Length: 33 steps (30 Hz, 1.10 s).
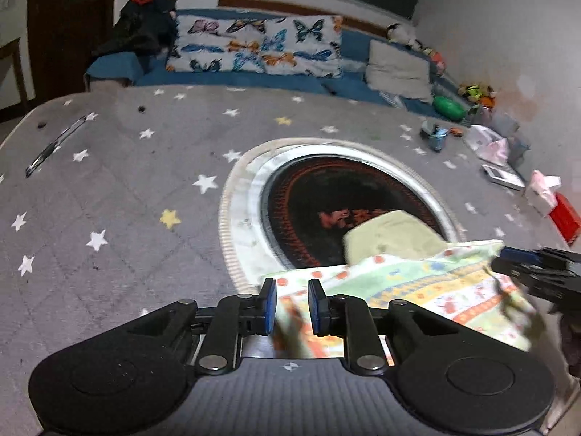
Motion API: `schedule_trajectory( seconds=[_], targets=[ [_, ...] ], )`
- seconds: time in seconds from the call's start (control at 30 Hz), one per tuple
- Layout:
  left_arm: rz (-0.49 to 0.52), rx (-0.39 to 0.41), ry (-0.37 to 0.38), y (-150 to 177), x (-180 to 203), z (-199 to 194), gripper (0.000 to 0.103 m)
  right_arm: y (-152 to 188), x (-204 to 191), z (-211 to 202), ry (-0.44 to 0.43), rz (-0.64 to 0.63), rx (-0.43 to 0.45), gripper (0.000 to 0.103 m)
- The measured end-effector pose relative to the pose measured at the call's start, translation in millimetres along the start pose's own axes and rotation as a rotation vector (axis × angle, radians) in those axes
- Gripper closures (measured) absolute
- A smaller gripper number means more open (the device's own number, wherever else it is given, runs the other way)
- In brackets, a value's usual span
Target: Fold clothes
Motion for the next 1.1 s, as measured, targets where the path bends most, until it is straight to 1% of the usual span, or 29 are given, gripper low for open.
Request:
schedule_trajectory(
  seconds=[0.17,0.23,0.27,0.3,0.43,0.53,0.6,0.67,0.7,0.77,0.8,0.97,1.03,1.1],
  targets=[
    [0.038,-0.008,0.033,5,20,0,0.079,2,2,15,-0.017,0.023,-0.015,0.068],
    [0.047,-0.014,0.047,6,26,2,0.079,4,0,14,-0.021,0.031,-0.004,0.084],
    [0.053,-0.015,0.053,7,29,4,0.079,4,-1,12,-0.01,0.029,0.006,0.094],
    [0.058,-0.016,0.057,7,31,6,0.079,3,-1,8,0.009,0.025,0.02,0.097],
    [0.069,-0.027,0.068,8,37,16,0.079,2,-3,-8,0.087,0.028,0.059,0.098],
    [0.076,-0.051,0.051,12,36,27,0.079,10,1,-1,0.109,0.044,0.017,0.098],
    [0.082,-0.065,0.031,14,36,32,0.079,15,1,4,0.115,0.036,0.01,0.094],
    [0.081,-0.06,0.033,14,37,29,0.079,11,-1,-2,0.133,0.023,0.025,0.087],
    [0.08,-0.055,0.038,13,38,28,0.08,8,-3,-6,0.131,0.02,0.04,0.087],
    [0.077,-0.036,0.056,9,41,24,0.081,0,-8,-14,0.103,0.009,0.069,0.087],
    [0.074,-0.031,0.065,6,43,24,0.081,-3,-13,-15,0.076,0.004,0.073,0.087],
    [0.06,-0.042,0.12,-3,60,40,0.081,-15,-44,-3,-0.07,-0.025,0.057,0.087],
    [0.059,-0.043,0.132,-6,65,48,0.081,-17,-55,6,-0.113,-0.045,0.045,0.087],
    [0.064,-0.045,0.134,-8,67,56,0.081,-17,-62,16,-0.128,-0.06,0.024,0.087]
  ],
)
Point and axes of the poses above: each gripper's, at about its wrist camera, not at the fingertips, and z roughly the way its jaws point, x to its right, y to its underside, the point moved 3 cm from there along z, roughly the way its jaws point, and after that the axes turned 4 degrees about y, right-handed, at the moved point
